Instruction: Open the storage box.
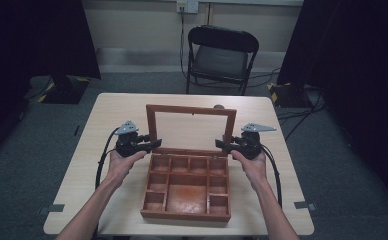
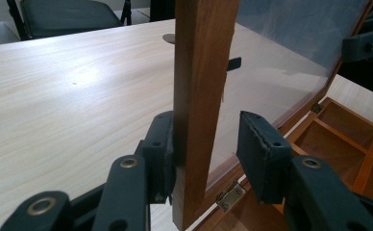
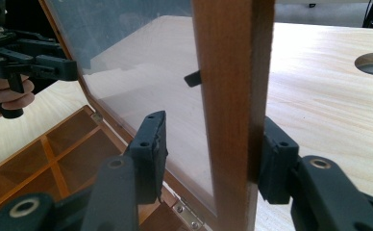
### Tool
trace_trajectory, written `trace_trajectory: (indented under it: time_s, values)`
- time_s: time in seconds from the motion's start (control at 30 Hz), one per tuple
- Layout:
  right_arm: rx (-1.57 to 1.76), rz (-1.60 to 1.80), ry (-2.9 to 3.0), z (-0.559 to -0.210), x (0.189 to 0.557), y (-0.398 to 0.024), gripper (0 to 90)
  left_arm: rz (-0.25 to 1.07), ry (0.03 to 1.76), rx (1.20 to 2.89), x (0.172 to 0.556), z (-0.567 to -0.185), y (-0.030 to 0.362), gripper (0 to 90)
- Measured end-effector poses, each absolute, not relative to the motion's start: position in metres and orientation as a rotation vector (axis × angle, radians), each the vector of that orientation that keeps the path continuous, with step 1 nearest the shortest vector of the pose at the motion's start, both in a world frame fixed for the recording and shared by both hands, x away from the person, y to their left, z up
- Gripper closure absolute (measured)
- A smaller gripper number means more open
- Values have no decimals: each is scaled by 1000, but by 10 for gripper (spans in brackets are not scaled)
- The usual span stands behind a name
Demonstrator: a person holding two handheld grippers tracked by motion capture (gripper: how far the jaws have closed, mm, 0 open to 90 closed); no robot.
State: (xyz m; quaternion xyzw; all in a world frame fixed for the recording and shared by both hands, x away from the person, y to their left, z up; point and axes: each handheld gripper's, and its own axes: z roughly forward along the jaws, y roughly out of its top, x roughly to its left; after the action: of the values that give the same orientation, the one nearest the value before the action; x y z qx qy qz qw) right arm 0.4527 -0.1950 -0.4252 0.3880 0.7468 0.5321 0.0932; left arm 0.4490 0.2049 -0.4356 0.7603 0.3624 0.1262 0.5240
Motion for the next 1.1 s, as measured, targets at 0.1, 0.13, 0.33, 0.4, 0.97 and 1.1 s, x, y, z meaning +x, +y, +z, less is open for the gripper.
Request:
trace_trajectory:
  time_s: [0.1,0.13,0.33,0.4,0.97,1.1]
  values:
    - [1152,1556,2229,-427,454,-193,516,294,873,1817,450,-437,205,579]
    - [1152,1543,2233,-429,454,-193,513,289,875,1810,451,-437,205,580]
    - [1167,1553,2226,-432,458,-193,523,280,888,1804,454,-441,205,578]
    - [1173,1558,2223,-433,460,-193,528,277,897,1811,455,-441,205,572]
    - [1204,1556,2197,-438,466,-193,528,246,933,1809,460,-448,203,541]
    - [1222,1545,2197,-440,467,-192,515,246,938,1817,461,-450,202,541]
